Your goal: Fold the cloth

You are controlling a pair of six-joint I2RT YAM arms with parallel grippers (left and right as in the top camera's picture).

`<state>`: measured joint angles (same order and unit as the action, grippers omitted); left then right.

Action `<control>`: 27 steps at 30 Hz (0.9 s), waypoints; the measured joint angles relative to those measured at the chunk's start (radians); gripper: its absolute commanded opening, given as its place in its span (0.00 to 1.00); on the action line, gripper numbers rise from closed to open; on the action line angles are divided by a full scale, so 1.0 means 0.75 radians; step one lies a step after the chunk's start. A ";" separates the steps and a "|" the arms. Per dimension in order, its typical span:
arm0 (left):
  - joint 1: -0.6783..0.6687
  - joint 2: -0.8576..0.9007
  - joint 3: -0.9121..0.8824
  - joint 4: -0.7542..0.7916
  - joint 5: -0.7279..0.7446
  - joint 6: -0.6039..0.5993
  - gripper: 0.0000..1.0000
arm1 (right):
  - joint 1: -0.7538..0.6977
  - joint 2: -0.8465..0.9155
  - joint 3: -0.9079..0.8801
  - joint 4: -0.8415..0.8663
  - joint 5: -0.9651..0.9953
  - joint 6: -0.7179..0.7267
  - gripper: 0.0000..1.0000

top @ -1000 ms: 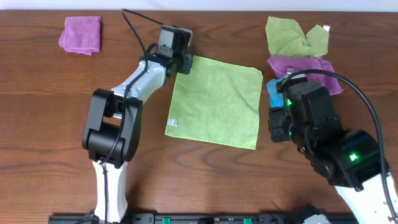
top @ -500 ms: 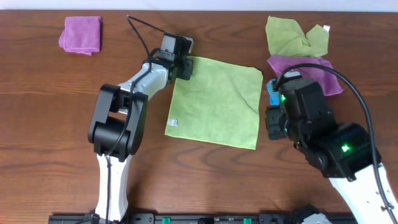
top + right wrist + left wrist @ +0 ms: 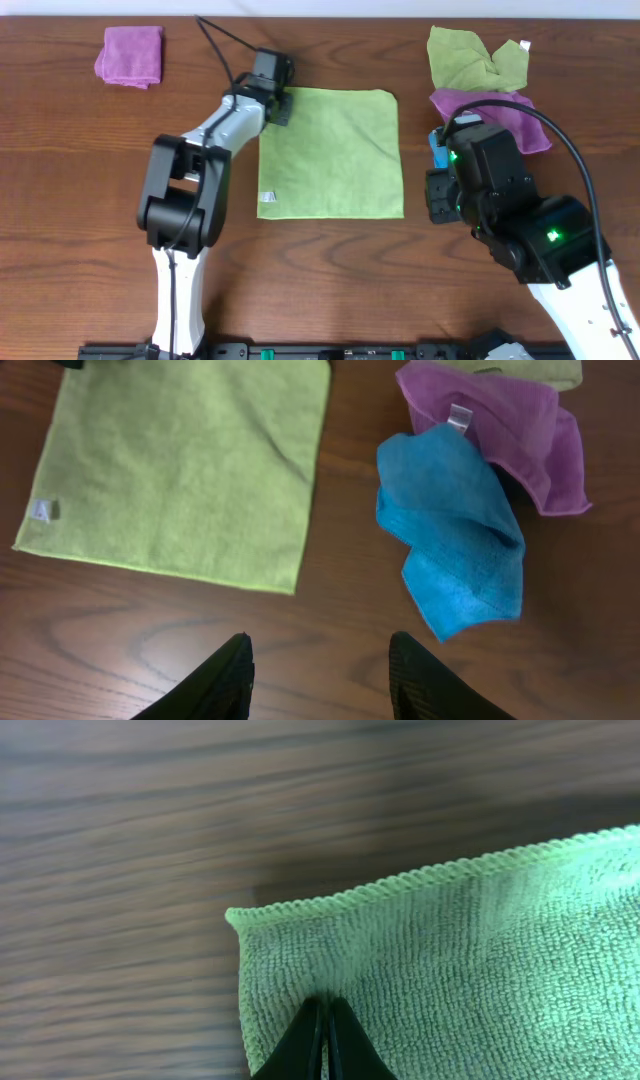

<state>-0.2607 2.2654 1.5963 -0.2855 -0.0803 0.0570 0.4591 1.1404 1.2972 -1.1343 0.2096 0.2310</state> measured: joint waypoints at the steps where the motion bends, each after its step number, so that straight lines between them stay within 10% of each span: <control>1: 0.017 -0.001 0.001 -0.007 -0.003 0.001 0.06 | 0.000 0.002 -0.001 0.005 0.000 0.000 0.46; 19: 0.136 -0.017 -0.004 0.031 0.074 -0.011 0.12 | -0.002 0.139 -0.001 0.259 -0.001 -0.079 0.47; 27: 0.137 -0.386 -0.010 -0.250 0.107 -0.075 0.10 | -0.207 0.224 0.000 0.313 -0.115 -0.207 0.52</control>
<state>-0.1581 1.9759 1.5890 -0.4728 0.0002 0.0010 0.3042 1.3087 1.2972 -0.8997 0.1234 0.0761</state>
